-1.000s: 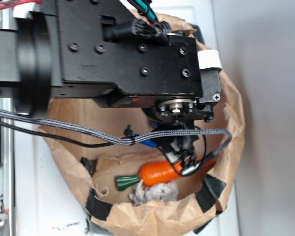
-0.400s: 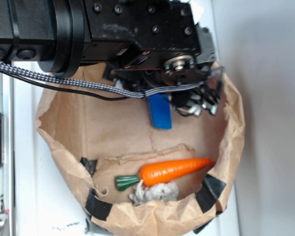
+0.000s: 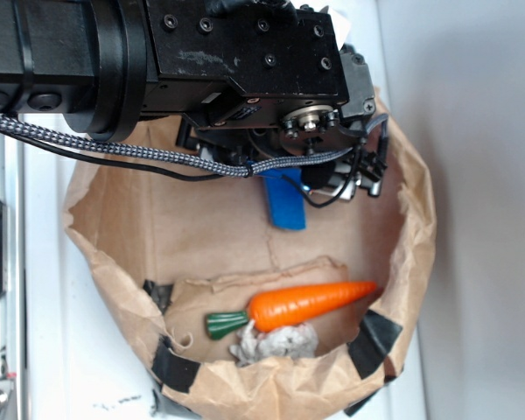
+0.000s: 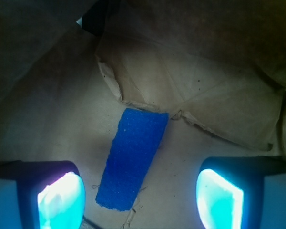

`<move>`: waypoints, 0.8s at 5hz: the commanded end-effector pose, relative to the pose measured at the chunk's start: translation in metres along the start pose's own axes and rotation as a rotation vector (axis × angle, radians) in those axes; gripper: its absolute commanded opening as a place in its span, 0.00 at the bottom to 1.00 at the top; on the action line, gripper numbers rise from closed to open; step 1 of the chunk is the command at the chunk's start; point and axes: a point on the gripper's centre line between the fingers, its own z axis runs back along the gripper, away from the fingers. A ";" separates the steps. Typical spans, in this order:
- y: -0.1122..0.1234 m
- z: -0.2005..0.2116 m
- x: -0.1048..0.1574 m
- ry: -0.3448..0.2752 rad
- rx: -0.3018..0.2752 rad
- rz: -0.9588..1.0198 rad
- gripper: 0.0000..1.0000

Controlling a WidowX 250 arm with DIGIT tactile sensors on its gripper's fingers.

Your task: Grab the blue sponge.

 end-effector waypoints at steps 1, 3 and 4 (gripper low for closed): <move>-0.009 -0.008 -0.002 -0.018 -0.072 0.026 1.00; -0.028 -0.049 0.000 -0.063 -0.072 0.030 1.00; -0.033 -0.068 -0.003 -0.101 -0.080 0.025 1.00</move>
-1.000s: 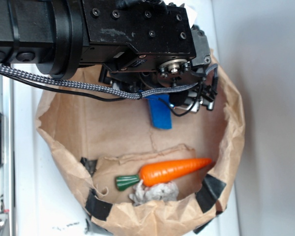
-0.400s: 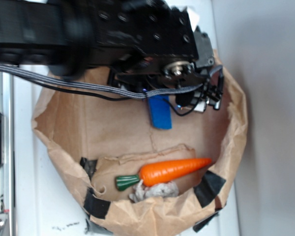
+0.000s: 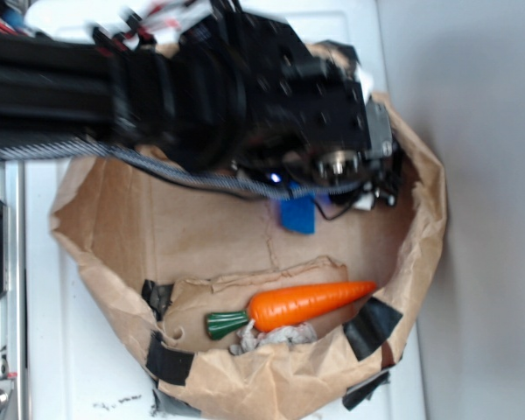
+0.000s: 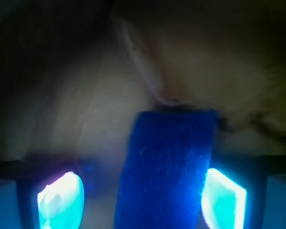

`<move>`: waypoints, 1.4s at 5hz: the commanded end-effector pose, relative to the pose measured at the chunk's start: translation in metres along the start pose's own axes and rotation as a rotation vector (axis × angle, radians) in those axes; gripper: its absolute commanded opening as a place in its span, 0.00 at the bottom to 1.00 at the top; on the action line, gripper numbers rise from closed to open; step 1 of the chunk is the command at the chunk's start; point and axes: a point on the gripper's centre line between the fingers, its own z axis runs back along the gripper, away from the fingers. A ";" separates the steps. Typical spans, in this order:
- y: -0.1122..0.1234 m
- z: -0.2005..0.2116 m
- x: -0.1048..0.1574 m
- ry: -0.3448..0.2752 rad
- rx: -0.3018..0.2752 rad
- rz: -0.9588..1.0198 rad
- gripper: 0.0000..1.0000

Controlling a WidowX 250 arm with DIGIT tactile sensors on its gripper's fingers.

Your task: Grab the blue sponge.

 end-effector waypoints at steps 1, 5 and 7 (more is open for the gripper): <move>0.001 -0.018 -0.005 -0.077 -0.066 -0.027 1.00; 0.030 0.086 0.002 0.068 -0.156 -0.171 0.00; 0.056 0.157 0.011 0.123 -0.215 -0.288 0.00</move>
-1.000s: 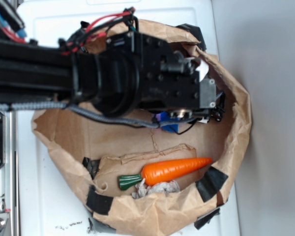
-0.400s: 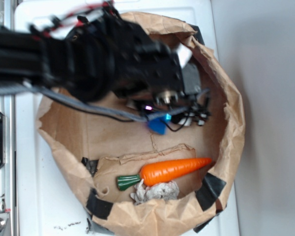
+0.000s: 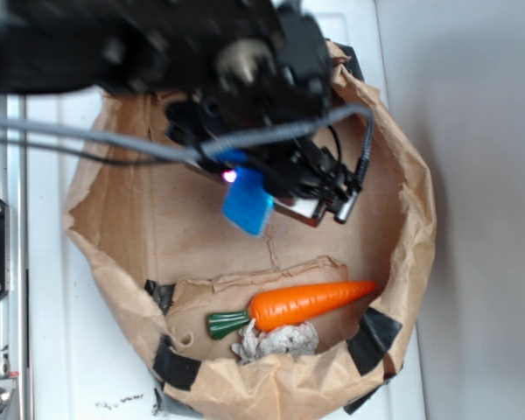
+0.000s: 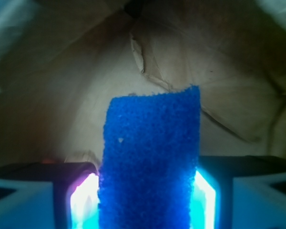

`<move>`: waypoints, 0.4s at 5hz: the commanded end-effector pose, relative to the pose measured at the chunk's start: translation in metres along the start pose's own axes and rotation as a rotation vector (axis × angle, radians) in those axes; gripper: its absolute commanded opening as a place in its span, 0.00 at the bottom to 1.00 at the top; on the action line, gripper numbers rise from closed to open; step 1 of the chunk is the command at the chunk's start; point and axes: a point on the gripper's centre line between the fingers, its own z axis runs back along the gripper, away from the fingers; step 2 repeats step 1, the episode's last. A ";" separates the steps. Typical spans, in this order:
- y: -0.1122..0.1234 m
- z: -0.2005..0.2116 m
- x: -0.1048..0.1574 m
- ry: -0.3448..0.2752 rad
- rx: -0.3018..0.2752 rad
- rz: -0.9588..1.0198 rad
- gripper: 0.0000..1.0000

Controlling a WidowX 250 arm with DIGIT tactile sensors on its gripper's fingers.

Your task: Grab the blue sponge.

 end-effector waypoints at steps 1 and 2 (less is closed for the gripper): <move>0.029 0.041 0.001 -0.108 -0.095 -0.089 0.00; 0.029 0.041 0.001 -0.108 -0.095 -0.089 0.00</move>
